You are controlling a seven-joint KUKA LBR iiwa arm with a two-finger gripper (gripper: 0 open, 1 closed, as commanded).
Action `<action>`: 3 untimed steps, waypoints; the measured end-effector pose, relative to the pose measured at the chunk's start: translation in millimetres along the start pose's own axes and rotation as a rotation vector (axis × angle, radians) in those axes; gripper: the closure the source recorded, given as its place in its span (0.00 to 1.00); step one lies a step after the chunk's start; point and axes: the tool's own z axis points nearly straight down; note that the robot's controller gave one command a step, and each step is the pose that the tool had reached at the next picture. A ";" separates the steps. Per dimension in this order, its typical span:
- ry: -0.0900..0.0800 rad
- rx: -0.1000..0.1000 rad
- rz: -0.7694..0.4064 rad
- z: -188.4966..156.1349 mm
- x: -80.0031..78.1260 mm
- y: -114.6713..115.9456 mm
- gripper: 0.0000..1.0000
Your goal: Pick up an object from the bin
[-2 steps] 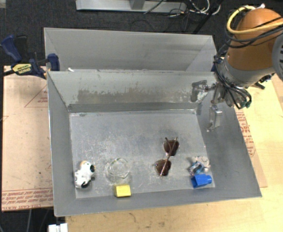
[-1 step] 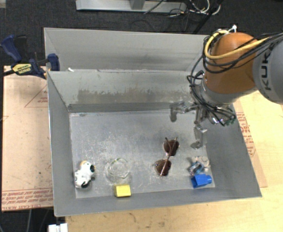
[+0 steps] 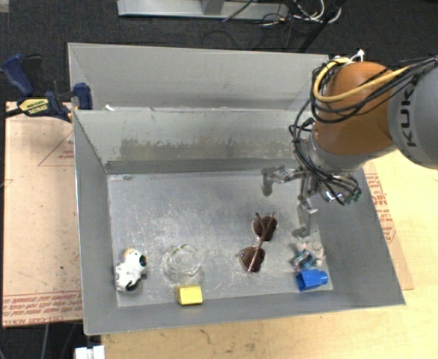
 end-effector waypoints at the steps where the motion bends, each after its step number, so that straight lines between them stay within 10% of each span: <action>1: -0.003 0.002 -0.361 53.0 9.6 23.6 0.00; 2: 0.000 0.000 -0.440 78.5 29.7 34.8 1.00; 3: 0.000 0.000 -0.440 78.5 29.6 34.9 1.00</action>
Offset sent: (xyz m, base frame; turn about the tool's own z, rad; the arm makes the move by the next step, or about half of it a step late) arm -0.0414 0.0199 -0.0789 -0.4388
